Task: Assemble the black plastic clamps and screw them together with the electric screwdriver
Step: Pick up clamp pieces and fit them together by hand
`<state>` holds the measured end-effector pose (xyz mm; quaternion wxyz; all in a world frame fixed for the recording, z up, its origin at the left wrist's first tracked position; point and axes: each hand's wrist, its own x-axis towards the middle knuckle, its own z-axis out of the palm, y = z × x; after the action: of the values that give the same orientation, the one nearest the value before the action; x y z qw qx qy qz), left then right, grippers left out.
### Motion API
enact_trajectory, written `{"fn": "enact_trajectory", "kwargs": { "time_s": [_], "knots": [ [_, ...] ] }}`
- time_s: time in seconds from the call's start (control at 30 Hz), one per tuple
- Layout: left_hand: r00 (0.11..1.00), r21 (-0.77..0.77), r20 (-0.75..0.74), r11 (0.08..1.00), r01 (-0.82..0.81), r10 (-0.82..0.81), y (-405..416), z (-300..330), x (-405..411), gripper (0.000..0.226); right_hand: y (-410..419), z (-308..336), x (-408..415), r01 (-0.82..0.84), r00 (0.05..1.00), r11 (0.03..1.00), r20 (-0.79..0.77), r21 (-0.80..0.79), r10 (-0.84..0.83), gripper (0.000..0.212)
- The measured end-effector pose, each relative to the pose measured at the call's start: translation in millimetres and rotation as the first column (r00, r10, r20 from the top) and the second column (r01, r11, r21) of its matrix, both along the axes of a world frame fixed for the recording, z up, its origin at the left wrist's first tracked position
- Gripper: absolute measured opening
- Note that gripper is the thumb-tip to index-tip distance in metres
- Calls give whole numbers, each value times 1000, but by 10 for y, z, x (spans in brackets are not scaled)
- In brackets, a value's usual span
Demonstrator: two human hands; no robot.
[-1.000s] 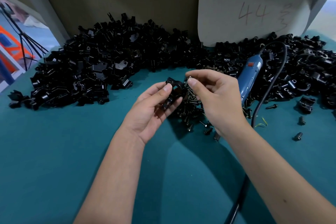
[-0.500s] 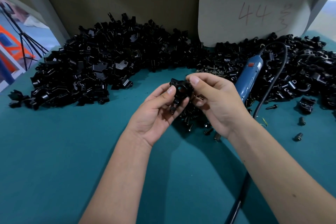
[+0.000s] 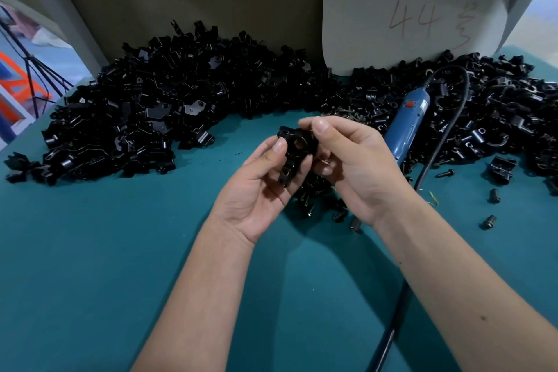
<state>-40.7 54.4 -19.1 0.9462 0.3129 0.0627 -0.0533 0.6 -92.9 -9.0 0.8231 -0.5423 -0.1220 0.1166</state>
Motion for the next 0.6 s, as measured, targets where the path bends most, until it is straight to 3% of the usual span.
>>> {"fn": "enact_trajectory", "kwargs": {
  "time_s": [0.13, 0.27, 0.43, 0.6],
  "knots": [
    [1000, 66, 15, 998, 24, -25, -30, -3, -4, 26, 1, 8, 2, 71, 997, 995, 31, -73, -69, 20],
    [1000, -14, -11, 1000, -24, 24, 0, 7, 8, 25, -18, 23, 0, -18, 999, 1000, 38, 11, 18, 17],
    [1000, 63, 22, 998, 8, -9, -2, 1, -1, 27, -8, 26, 20, 53, 995, 997, 83, -56, -48, 14],
    [1000, 34, 23, 999, -5, 5, 8, 1, 4, 25, -11, 15, 19, 8, 995, 999, 103, -46, -3, 7]
  ]
}}
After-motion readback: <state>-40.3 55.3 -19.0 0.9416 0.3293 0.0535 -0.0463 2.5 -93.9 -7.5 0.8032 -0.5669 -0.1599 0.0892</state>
